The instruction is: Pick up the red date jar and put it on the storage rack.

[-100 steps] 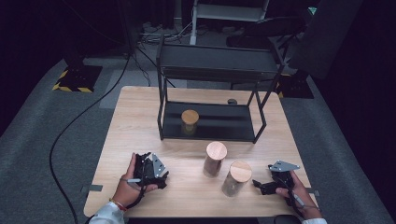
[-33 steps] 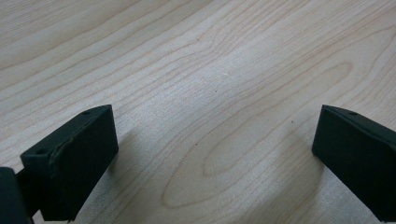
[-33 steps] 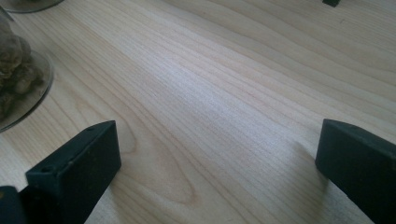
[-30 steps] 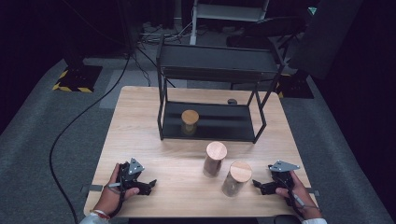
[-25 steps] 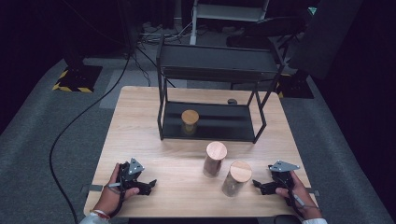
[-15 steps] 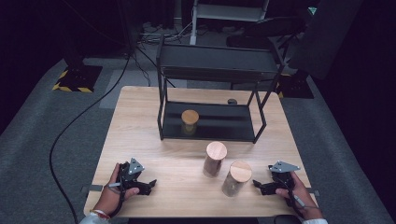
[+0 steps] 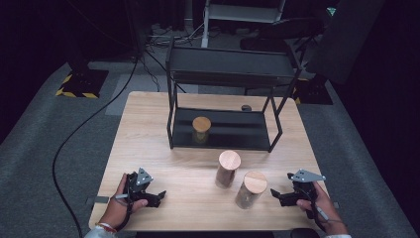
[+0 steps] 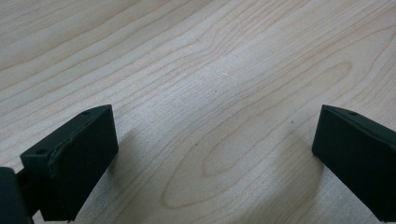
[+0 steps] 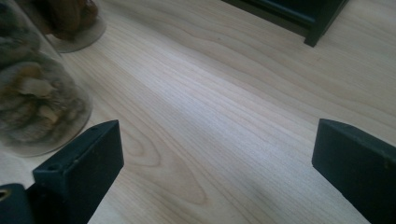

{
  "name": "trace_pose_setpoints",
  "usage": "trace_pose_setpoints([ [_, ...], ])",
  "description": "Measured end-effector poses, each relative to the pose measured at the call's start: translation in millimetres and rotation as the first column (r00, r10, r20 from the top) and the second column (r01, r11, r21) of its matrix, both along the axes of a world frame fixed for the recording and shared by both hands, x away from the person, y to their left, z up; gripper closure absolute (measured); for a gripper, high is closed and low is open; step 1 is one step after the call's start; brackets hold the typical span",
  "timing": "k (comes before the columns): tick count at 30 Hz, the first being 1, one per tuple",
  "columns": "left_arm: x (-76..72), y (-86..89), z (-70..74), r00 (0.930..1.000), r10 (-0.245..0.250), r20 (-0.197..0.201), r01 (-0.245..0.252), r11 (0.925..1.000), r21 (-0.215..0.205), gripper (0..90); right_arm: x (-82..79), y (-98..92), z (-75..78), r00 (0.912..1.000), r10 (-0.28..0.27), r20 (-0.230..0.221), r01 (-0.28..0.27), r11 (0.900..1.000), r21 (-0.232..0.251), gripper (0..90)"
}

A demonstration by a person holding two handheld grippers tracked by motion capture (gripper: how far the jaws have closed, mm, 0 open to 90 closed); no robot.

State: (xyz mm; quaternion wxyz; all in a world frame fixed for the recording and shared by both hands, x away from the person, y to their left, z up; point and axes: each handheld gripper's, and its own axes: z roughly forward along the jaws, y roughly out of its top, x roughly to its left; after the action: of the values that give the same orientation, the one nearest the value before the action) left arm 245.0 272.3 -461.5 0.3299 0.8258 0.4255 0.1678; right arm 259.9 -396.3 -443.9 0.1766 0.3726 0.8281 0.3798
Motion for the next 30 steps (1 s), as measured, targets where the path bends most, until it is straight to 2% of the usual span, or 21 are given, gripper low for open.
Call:
trace_pose_setpoints([
  [19,0.2,-0.1,0.4,1.0,-0.001,-0.001,0.001,1.0,0.003,0.0,-8.8,6.2,34.8,0.9974,0.065,0.032,-0.066,0.998,0.019,2.1],
  [23,0.2,0.0,0.2,1.0,-0.001,-0.001,0.001,1.0,0.002,0.0,-13.3,7.7,43.2,0.9942,0.099,0.042,-0.1,0.995,0.008,2.2],
  [30,0.2,0.0,0.3,1.0,-0.001,-0.001,0.001,1.0,0.002,0.0,-20.8,6.1,58.8,0.9849,0.163,0.058,-0.165,0.986,0.026,2.1],
])
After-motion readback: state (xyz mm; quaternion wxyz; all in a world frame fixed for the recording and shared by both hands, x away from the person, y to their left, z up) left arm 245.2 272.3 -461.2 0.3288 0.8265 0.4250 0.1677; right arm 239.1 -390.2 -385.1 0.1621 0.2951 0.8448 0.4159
